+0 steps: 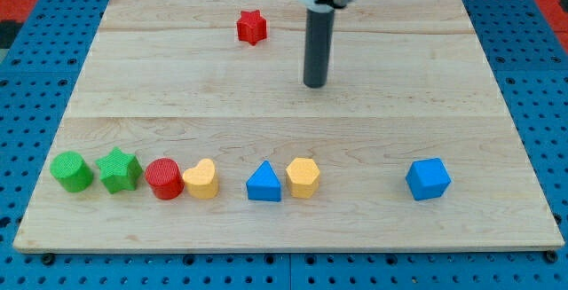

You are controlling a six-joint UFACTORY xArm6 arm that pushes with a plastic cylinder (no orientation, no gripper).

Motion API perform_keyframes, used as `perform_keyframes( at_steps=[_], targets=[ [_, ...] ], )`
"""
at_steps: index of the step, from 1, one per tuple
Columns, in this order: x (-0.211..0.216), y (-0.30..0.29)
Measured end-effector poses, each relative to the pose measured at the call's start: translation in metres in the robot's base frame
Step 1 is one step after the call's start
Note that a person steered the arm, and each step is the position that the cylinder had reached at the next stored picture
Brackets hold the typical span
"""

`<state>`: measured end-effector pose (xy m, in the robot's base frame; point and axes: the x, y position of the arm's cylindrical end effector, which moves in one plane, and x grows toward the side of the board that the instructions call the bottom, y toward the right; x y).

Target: Move the red star vertically to the top of the blue triangle

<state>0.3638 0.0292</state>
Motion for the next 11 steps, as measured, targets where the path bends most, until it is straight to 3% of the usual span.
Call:
perform_keyframes(
  at_steps=[2,3,6,7,11],
  targets=[
    [-0.112,-0.052],
    [-0.138,-0.085],
    [-0.089,-0.114],
    [-0.052,-0.122],
    [0.04,-0.095]
  ],
)
